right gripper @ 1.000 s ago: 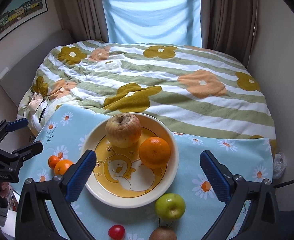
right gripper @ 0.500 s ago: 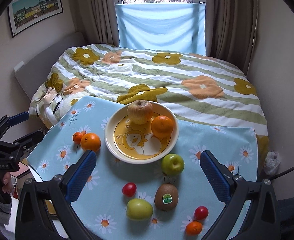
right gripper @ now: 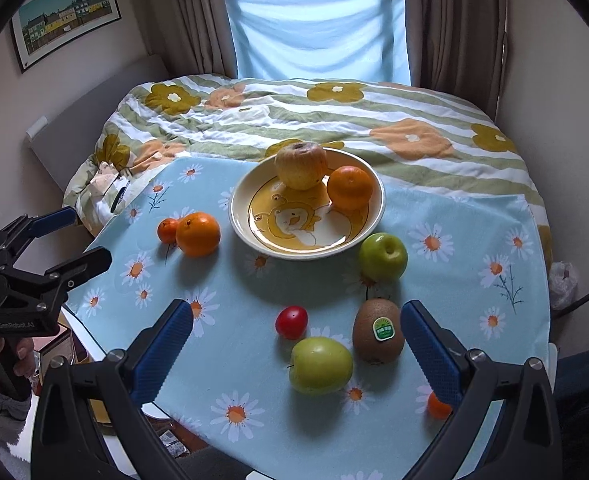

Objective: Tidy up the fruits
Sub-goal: 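Withdraw both open tools from the bowl, then grasp a second large orange with the left tool while the right tool grasps a red plum, then place the orange in the bowl with the left tool while the right tool carries the plum over, then lower the red plum into the bowl and open the right tool while the left tool withdraws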

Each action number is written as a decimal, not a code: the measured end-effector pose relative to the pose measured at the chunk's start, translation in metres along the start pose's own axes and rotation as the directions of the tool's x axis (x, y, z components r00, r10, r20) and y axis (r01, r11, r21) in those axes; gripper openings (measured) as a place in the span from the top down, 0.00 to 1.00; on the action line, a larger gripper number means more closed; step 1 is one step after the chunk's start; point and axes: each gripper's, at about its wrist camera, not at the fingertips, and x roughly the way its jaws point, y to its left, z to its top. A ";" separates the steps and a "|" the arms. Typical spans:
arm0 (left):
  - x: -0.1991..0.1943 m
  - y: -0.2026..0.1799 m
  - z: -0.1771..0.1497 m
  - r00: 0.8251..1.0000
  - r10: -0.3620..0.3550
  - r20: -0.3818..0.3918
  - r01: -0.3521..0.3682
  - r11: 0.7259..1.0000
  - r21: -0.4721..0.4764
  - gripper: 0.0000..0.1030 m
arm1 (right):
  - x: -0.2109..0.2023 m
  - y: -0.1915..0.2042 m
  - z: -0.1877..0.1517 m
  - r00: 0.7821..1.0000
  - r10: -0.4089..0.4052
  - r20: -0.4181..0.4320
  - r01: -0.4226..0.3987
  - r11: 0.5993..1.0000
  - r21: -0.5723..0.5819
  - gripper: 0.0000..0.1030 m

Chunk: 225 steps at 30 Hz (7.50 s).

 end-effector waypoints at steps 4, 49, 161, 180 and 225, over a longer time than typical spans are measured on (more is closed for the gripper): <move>0.030 0.003 0.000 0.998 -0.035 -0.044 0.039 0.994 0.098 0.00 | 0.019 0.008 -0.009 0.999 -0.042 -0.010 0.042 0.999 0.008 0.00; 0.158 0.019 0.008 0.949 -0.194 -0.247 0.252 0.940 0.232 0.34 | 0.127 0.027 -0.012 0.930 -0.169 -0.327 0.093 0.967 -0.236 0.65; 0.133 0.022 0.081 0.987 -0.087 -0.136 0.086 0.996 -0.009 0.00 | 0.126 -0.029 0.120 0.989 0.077 -0.128 -0.081 0.996 -0.029 0.71; 0.110 0.034 0.064 0.988 -0.064 -0.143 0.055 0.996 -0.067 0.00 | 0.141 -0.012 0.108 0.987 0.104 -0.118 -0.114 0.990 -0.080 0.01; 0.002 -0.113 0.070 0.983 -0.184 -0.021 0.184 0.983 -0.002 0.00 | -0.060 -0.122 0.028 0.995 -0.101 -0.010 0.101 0.993 0.065 0.01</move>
